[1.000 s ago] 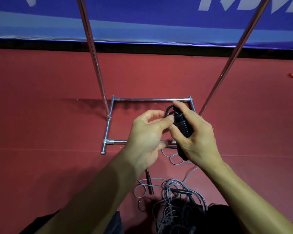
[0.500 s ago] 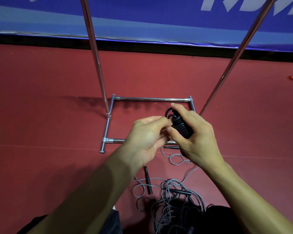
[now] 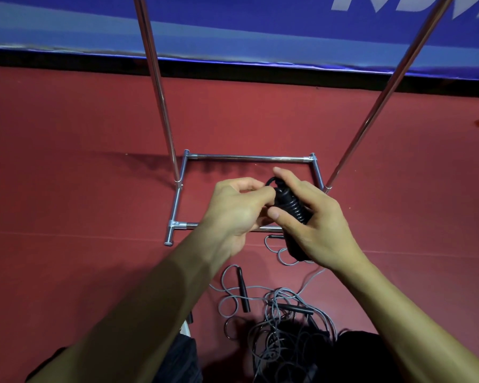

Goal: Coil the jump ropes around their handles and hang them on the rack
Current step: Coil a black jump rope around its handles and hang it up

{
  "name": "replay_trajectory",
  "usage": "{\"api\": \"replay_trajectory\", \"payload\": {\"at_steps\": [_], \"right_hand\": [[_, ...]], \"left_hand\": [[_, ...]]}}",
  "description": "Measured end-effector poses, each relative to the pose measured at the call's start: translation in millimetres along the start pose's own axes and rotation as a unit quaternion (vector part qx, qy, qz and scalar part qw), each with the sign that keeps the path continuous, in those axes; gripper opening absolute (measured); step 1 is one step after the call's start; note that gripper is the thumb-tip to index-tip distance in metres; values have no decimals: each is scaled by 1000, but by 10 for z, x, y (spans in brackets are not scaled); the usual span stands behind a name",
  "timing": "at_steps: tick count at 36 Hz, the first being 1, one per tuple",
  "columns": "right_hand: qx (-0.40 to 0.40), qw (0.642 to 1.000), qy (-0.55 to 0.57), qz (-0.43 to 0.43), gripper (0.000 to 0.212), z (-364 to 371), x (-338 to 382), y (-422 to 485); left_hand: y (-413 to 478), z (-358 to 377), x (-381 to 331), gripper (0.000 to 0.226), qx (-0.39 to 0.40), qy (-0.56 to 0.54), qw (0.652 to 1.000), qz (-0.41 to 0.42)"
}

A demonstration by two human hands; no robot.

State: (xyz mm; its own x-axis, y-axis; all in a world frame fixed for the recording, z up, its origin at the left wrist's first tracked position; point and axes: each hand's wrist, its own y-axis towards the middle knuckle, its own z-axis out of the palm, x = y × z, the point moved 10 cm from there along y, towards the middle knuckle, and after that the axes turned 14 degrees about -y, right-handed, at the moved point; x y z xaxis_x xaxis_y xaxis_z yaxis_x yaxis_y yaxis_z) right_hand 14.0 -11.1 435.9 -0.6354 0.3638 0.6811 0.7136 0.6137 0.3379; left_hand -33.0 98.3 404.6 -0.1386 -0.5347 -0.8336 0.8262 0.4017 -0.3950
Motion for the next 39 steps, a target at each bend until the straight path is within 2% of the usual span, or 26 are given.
{"api": "replay_trajectory", "payload": {"at_steps": [7, 13, 28, 31, 34, 39], "right_hand": [[39, 996, 69, 44, 44, 59, -27, -9], [28, 987, 144, 67, 44, 41, -26, -4], [31, 930, 340, 137, 48, 104, -72, -12], [31, 914, 379, 143, 56, 96, -85, -23], [36, 899, 411, 146, 61, 87, -94, -19], [30, 849, 505, 151, 68, 65, -52, -9]], "left_hand": [[-32, 23, -68, 16, 14, -12, 1000, 13], [-34, 41, -110, 22, 17, 26, 999, 31], [-125, 46, -240, 18, 26, 13, 998, 53], [-147, 54, -236, 21, 36, 1, 998, 56], [-182, 78, -304, 27, 53, 9, 993, 102], [-334, 212, -528, 21, 103, 110, 961, 230]]}}
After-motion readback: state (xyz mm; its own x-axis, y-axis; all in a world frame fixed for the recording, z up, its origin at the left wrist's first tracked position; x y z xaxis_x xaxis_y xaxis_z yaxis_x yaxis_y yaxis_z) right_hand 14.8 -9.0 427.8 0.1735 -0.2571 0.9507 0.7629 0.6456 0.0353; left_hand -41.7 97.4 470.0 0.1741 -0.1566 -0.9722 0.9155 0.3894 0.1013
